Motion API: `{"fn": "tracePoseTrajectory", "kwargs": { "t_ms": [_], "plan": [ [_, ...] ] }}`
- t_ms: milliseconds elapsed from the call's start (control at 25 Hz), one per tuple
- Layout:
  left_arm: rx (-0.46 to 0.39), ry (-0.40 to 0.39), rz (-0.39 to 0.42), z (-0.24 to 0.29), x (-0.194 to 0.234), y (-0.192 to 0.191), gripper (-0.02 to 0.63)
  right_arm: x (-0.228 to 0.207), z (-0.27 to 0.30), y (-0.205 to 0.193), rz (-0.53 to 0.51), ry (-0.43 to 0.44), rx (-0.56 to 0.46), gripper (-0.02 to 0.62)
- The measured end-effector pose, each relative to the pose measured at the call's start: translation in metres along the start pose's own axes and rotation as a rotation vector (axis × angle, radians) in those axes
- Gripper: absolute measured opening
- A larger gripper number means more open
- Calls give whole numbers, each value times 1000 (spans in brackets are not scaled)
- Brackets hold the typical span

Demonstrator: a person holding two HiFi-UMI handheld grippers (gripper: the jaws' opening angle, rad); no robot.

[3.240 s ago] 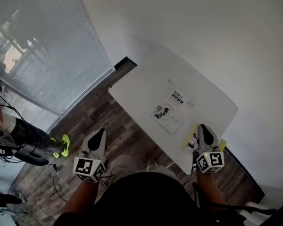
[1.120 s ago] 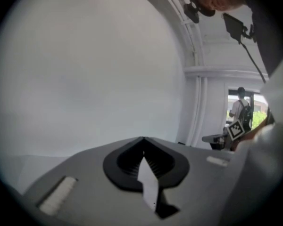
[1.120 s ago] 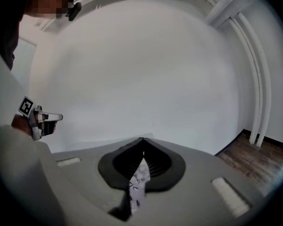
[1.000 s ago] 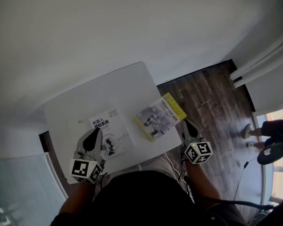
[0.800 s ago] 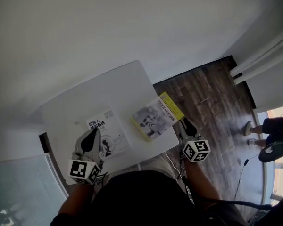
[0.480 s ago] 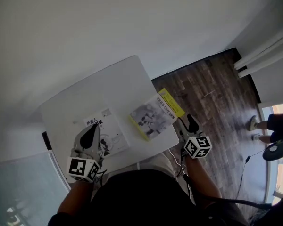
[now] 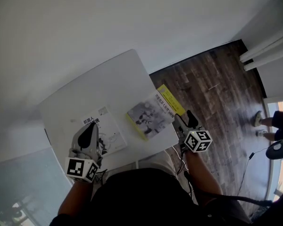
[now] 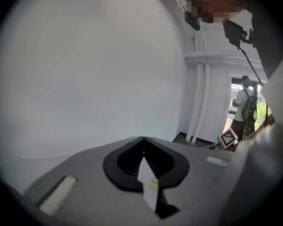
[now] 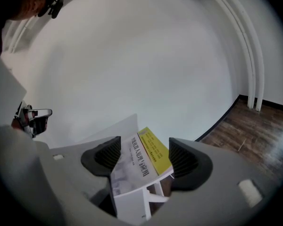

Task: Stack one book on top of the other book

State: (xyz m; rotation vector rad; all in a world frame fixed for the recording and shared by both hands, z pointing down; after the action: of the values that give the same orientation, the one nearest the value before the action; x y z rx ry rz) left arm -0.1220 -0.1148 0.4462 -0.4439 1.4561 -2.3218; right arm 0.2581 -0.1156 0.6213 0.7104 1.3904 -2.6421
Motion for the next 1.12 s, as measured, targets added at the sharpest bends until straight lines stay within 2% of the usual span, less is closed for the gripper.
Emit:
{"fn": "tracePoseTrajectory", "kwargs": {
  "t_ms": [440, 560, 760, 1120],
  "plan": [
    [41, 61, -3, 9, -7, 4, 3, -22, 35, -22, 124, 87, 86, 371],
    [57, 88, -7, 6, -5, 2, 3, -31, 47, -28, 193, 97, 103, 397],
    [83, 124, -20, 3, -6, 0, 3, -40, 60, -33, 229, 101, 139, 446],
    [117, 148, -21, 3, -12, 0, 3, -45, 80, -44, 262, 148, 189, 448]
  ]
}}
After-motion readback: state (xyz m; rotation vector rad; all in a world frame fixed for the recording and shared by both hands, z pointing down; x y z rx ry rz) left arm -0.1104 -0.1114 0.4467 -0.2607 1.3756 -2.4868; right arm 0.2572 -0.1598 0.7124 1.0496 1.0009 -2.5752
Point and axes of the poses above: the fingertips, and each gripper's own axes: z forward along the fingers, x to its left, y out of its top, the point moved 4 cm from there along -z, backward along the fingers, and after that the axes turned 3 degrees about x, right-handed, at the moved point
